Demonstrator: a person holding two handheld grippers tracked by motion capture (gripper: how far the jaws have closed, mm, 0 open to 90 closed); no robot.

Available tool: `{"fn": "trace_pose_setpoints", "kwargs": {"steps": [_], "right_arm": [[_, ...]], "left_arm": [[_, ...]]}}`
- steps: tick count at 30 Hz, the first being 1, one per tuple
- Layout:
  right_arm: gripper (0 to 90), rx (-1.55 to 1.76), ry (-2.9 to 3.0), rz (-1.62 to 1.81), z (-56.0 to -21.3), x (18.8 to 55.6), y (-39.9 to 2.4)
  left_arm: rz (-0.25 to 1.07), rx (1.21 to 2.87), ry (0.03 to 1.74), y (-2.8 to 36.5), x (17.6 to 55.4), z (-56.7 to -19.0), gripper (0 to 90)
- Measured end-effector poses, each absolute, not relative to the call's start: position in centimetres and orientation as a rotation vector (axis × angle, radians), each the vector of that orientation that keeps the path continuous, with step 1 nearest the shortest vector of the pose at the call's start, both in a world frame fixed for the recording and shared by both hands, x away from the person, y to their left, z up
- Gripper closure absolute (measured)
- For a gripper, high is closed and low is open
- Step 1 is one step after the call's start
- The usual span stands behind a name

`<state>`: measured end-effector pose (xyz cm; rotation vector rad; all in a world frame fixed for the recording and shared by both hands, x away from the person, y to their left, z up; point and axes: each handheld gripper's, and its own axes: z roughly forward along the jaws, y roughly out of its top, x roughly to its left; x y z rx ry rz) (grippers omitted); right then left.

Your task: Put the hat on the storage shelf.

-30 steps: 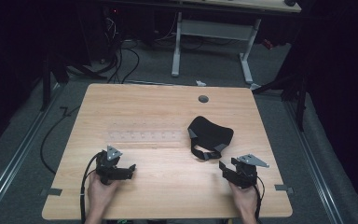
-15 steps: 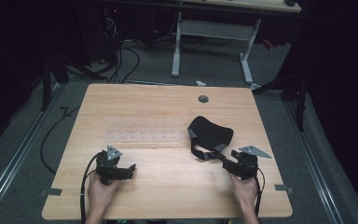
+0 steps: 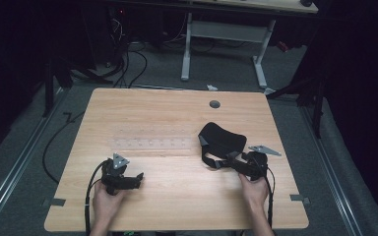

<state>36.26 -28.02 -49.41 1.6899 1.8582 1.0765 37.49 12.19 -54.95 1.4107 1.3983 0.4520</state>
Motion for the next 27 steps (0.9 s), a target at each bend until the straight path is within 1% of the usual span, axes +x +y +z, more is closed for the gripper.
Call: {"fn": "trace_pose_setpoints", "kwargs": {"steps": [19, 23, 25, 27], "right_arm": [[44.4, 1.767, 1.815, 1.114, -50.9, 38.3, -27.9], [46.4, 1.768, 1.805, 1.103, -51.1, 38.5, -27.8], [50.0, 1.771, 1.799, 1.090, -51.2, 38.6, -27.8], [51.1, 1.771, 1.799, 1.085, -51.3, 38.6, -27.7]], "left_arm": [[0.455, 1.414, 1.392, 12.2, 37.4, -54.9, 8.3], [0.455, 1.413, 1.391, 12.2, 37.4, -54.9, 8.4], [0.454, 1.413, 1.391, 12.2, 37.4, -54.9, 8.5], [0.455, 1.413, 1.391, 12.2, 37.4, -54.9, 8.5]]}}
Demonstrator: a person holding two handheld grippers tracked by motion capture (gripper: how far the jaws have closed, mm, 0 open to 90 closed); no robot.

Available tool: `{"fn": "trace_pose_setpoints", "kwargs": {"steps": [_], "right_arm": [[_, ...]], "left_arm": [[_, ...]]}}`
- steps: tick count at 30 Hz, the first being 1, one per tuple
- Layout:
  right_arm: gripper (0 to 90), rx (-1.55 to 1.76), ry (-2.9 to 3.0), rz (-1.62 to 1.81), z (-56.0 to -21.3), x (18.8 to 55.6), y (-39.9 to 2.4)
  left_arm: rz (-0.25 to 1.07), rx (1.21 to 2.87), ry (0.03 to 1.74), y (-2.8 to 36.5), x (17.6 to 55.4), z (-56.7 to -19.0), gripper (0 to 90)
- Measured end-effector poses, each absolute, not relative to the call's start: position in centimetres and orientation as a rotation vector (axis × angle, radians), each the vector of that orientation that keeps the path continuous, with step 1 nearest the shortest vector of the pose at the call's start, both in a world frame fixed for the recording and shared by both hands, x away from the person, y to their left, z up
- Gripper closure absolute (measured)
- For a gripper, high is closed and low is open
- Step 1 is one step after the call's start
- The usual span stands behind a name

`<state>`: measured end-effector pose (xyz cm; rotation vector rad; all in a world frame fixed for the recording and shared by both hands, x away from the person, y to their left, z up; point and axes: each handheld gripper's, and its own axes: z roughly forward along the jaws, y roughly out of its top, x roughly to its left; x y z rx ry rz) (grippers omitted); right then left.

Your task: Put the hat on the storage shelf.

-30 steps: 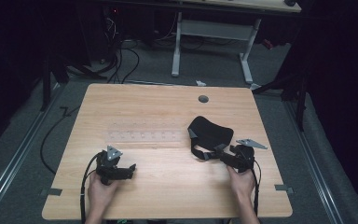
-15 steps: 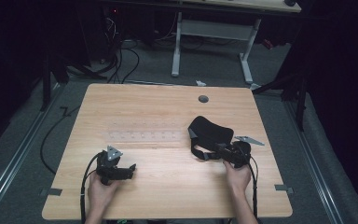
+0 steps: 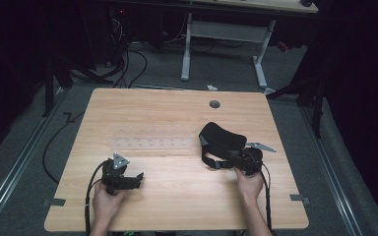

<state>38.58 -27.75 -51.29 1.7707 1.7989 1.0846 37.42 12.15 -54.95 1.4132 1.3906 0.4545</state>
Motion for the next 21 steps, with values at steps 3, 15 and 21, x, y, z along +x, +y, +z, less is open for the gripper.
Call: {"fn": "trace_pose_setpoints", "kwargs": {"steps": [3, 15, 21], "right_arm": [[56.0, 1.768, 1.798, 1.079, -51.4, 38.6, -27.7], [75.0, 1.797, 1.769, 1.176, -51.6, 38.6, -28.1], [82.5, 1.840, 1.728, 1.234, -51.5, 38.6, -29.0]], "left_arm": [[0.455, 1.413, 1.391, 12.1, 37.4, -54.9, 8.5], [0.454, 1.413, 1.390, 12.2, 37.4, -54.9, 8.6], [0.455, 1.413, 1.391, 12.1, 37.4, -54.9, 8.6]]}}
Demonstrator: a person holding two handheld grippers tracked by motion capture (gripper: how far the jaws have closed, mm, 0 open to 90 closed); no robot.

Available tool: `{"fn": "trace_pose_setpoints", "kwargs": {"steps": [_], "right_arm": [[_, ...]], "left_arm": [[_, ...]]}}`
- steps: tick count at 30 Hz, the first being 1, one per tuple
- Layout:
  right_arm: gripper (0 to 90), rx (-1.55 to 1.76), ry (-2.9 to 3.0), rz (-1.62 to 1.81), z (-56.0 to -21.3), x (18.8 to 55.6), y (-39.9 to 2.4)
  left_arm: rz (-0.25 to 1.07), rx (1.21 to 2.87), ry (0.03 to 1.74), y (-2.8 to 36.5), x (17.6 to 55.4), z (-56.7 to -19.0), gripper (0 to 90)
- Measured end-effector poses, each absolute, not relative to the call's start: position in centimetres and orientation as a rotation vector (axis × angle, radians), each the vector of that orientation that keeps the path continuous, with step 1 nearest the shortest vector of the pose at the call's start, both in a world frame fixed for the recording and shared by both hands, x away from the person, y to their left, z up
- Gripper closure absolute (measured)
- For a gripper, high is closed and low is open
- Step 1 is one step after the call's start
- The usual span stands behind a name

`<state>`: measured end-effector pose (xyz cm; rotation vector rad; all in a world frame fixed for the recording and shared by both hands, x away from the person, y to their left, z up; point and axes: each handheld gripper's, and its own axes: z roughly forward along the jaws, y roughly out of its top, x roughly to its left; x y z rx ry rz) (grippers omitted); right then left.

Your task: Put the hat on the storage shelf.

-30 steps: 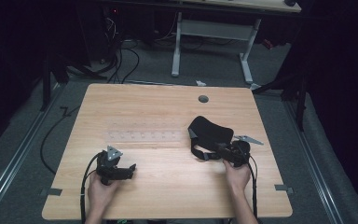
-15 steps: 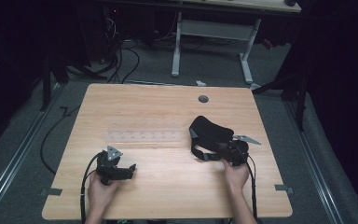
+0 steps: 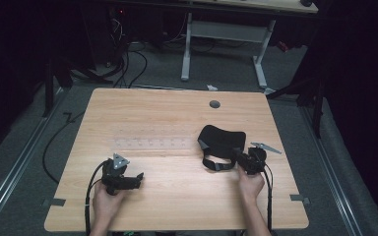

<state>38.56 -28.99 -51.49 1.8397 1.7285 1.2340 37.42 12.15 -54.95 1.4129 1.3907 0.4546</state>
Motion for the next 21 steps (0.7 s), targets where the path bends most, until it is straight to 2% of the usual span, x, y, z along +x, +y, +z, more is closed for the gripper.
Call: {"fn": "trace_pose_setpoints", "kwargs": {"steps": [21], "right_arm": [[83.8, 1.814, 1.716, 1.327, -50.4, 37.8, -30.1]], "left_arm": [[0.451, 1.407, 1.393, 12.1, 37.4, -54.9, 9.2]]}}
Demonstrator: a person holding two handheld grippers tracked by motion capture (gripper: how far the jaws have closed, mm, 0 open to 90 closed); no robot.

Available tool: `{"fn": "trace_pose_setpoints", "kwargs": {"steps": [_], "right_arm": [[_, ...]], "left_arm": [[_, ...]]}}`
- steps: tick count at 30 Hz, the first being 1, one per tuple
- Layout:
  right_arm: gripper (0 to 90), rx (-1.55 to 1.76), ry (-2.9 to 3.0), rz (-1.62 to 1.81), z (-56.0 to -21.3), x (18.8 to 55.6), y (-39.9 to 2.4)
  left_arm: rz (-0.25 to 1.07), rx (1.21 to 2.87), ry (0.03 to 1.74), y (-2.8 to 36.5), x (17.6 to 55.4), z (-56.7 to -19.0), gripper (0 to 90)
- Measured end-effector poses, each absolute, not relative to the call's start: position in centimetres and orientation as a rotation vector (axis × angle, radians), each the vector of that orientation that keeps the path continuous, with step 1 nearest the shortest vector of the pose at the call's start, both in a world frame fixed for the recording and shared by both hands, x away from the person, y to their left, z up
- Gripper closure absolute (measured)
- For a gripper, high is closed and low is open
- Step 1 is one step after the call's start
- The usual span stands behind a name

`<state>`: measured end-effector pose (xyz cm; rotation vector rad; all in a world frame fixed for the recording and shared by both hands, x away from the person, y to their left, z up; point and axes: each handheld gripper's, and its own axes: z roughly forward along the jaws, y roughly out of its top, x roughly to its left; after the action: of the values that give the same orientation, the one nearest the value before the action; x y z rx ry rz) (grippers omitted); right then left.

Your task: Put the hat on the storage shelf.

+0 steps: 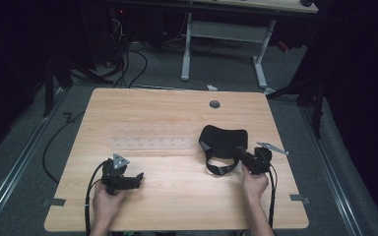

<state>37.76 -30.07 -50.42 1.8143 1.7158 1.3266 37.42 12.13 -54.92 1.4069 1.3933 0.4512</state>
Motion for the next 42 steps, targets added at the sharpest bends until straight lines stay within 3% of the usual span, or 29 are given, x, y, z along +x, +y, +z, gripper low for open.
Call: {"fn": "trace_pose_setpoints", "kwargs": {"steps": [31, 42], "right_arm": [[83.6, 1.683, 1.843, 1.360, -48.8, 32.9, -31.7], [83.5, 1.602, 1.946, 1.373, -48.1, 31.9, -30.4]], "left_arm": [[0.457, 1.397, 1.396, 12.1, 37.5, -54.9, 11.6], [0.448, 1.413, 1.385, 12.2, 37.5, -54.8, 11.7]]}}
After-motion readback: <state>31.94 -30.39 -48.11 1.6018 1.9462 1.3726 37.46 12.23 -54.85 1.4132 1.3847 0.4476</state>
